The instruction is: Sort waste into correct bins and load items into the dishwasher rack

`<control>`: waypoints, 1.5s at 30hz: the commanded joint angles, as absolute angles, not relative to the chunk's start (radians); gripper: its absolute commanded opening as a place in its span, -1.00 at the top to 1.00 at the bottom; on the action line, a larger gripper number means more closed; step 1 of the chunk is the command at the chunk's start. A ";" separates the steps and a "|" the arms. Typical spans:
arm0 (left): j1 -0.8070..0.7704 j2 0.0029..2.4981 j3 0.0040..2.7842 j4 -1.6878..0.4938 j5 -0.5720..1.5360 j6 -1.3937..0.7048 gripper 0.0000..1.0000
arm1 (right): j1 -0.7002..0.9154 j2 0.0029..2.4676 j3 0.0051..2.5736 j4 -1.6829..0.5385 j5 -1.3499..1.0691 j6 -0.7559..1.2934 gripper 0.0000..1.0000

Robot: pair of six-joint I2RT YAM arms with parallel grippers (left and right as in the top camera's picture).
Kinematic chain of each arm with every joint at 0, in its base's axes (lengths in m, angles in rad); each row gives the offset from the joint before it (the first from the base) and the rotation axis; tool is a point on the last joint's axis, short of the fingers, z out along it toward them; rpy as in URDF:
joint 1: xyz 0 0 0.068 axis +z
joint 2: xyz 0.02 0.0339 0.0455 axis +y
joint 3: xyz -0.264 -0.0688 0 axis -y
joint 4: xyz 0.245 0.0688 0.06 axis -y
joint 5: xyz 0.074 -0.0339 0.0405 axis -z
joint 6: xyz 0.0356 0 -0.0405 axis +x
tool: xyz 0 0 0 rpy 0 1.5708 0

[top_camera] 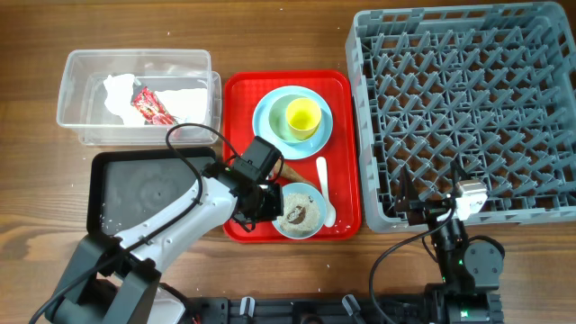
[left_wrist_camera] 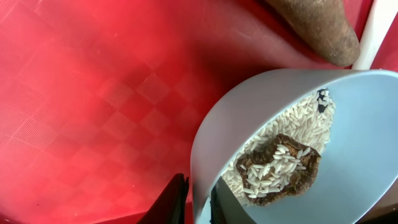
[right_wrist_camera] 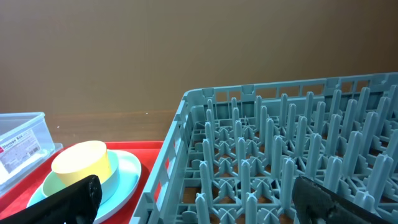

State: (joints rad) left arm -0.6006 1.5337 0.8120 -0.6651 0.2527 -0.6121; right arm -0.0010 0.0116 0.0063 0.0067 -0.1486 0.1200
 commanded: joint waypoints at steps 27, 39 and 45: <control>-0.604 1.479 0.815 -0.805 -0.384 -0.610 0.38 | -0.004 0.004 0.006 0.010 -0.145 0.133 -0.99; -0.604 1.199 0.949 -0.928 -0.109 -0.611 0.07 | -0.004 0.004 0.006 0.010 -0.145 0.133 -0.99; -0.605 1.178 0.949 -0.929 0.174 -0.611 -0.19 | -0.004 0.004 0.006 0.010 -0.145 0.133 -1.00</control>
State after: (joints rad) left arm -0.6033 1.1805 0.9352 -0.9279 -0.0116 -0.6113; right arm -0.0010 0.0116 0.0063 0.0067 -0.1486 0.1200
